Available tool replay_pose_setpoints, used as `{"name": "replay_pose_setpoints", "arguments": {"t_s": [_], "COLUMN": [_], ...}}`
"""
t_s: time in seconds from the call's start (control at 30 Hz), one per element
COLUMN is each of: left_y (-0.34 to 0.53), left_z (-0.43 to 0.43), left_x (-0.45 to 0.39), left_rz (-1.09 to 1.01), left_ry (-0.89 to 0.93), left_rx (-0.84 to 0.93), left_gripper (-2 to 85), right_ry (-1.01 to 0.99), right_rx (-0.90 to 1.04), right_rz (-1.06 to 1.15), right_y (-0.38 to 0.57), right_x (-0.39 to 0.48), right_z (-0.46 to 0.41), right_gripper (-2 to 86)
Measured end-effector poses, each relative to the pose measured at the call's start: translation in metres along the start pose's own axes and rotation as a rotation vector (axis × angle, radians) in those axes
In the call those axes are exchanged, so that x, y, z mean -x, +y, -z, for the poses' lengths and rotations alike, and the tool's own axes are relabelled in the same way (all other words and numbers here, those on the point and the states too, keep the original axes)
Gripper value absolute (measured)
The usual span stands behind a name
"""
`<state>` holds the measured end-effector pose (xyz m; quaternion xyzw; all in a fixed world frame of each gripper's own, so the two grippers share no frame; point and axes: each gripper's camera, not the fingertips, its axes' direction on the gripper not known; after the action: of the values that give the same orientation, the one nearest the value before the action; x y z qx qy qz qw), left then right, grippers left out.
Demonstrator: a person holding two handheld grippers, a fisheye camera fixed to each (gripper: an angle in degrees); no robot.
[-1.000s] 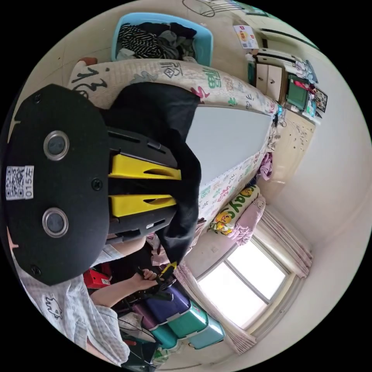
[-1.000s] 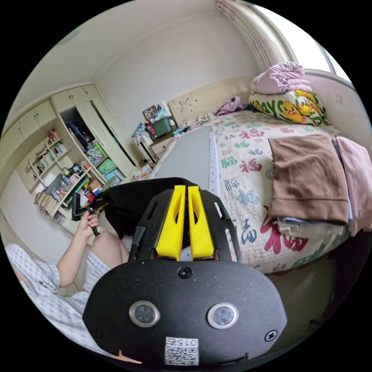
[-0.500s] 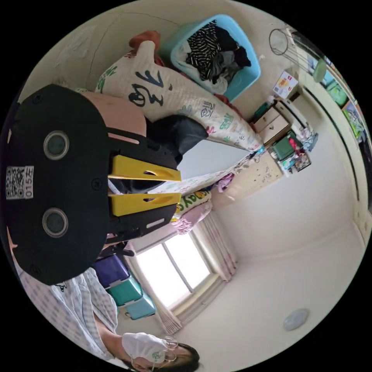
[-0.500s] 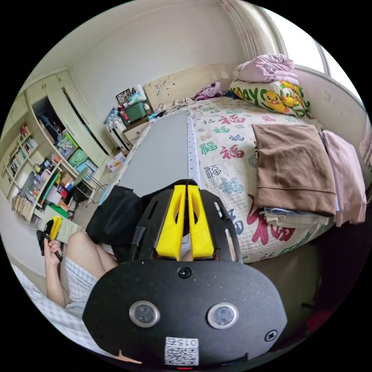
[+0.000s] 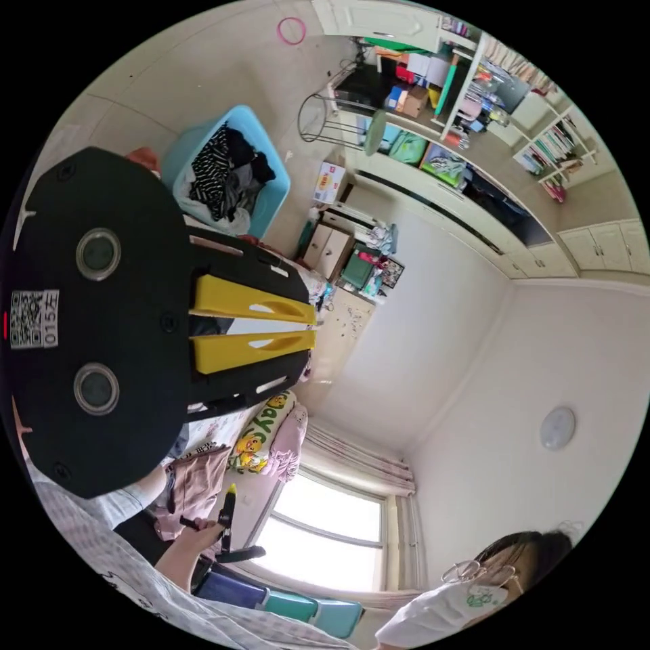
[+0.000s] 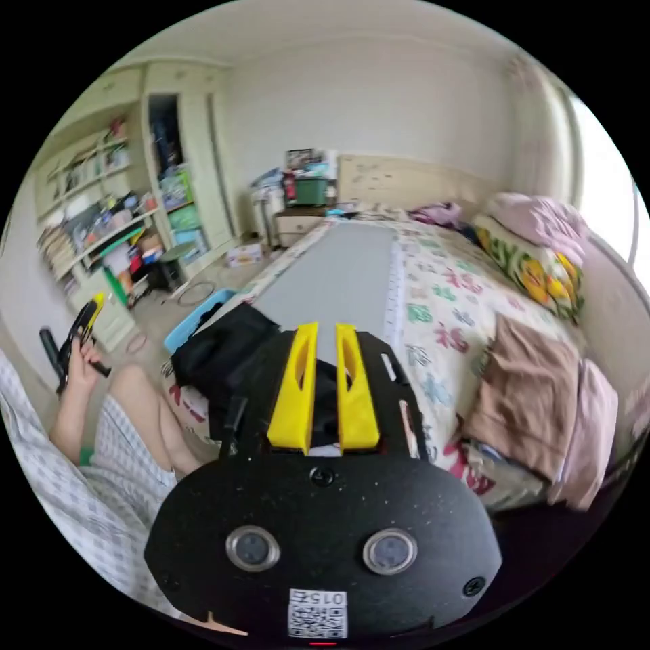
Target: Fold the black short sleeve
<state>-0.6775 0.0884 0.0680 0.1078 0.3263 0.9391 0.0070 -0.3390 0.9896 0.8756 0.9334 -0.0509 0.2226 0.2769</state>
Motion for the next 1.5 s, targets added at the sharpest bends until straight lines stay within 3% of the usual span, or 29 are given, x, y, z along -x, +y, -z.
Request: {"name": "replay_pose_setpoints", "arguments": {"t_s": [0.07,0.23,0.33,0.4,0.53,0.73,0.9,1.07,1.27,1.37,1.5], "left_y": [0.010,0.021,0.020,0.022,0.029,0.031,0.023,0.037,0.067,0.078,0.097], "left_z": [-0.005,-0.014,-0.017,-0.021,-0.034,-0.086,-0.148,-0.207,-0.266,-0.284,-0.327], "left_x": [0.001,-0.002,-0.007,-0.011,-0.014,-0.033,-0.081,-0.139,-0.208,-0.238,-0.267], "left_rz": [0.029,0.075,0.073,0.076,0.106,0.130,0.061,-0.042,-0.215,-0.358,-0.517], "left_ry": [-0.013,-0.008,0.017,0.018,0.009,0.050,0.138,0.205,0.421,0.368,0.332], "left_rx": [0.033,0.112,0.162,0.202,0.275,0.403,0.497,0.652,0.844,0.851,1.024], "left_gripper": [5.0,5.6,5.5,5.3,5.0,3.5,4.8,7.1,8.6,9.9,9.8], "right_ry": [-0.060,-0.348,-0.350,-0.326,-0.346,-0.310,-0.222,-0.248,-0.247,-0.288,-0.375], "right_rx": [0.003,0.177,0.371,0.514,0.494,0.264,0.205,0.218,0.124,0.124,0.141], "right_rz": [0.166,0.603,0.797,0.844,0.734,0.197,-0.265,-0.483,-0.488,-0.345,-0.156], "right_y": [-0.009,-0.016,-0.001,0.016,0.007,-0.030,0.024,0.094,0.126,0.128,0.136], "right_x": [0.063,0.215,0.271,0.280,0.238,0.054,-0.101,-0.153,-0.172,-0.164,-0.134], "right_z": [-0.029,-0.114,-0.165,-0.198,-0.186,-0.101,-0.061,-0.058,-0.030,-0.014,0.004], "right_gripper": [17.1,17.7,15.6,9.3,2.5,0.9,0.7,0.4,-0.1,0.5,4.0]}}
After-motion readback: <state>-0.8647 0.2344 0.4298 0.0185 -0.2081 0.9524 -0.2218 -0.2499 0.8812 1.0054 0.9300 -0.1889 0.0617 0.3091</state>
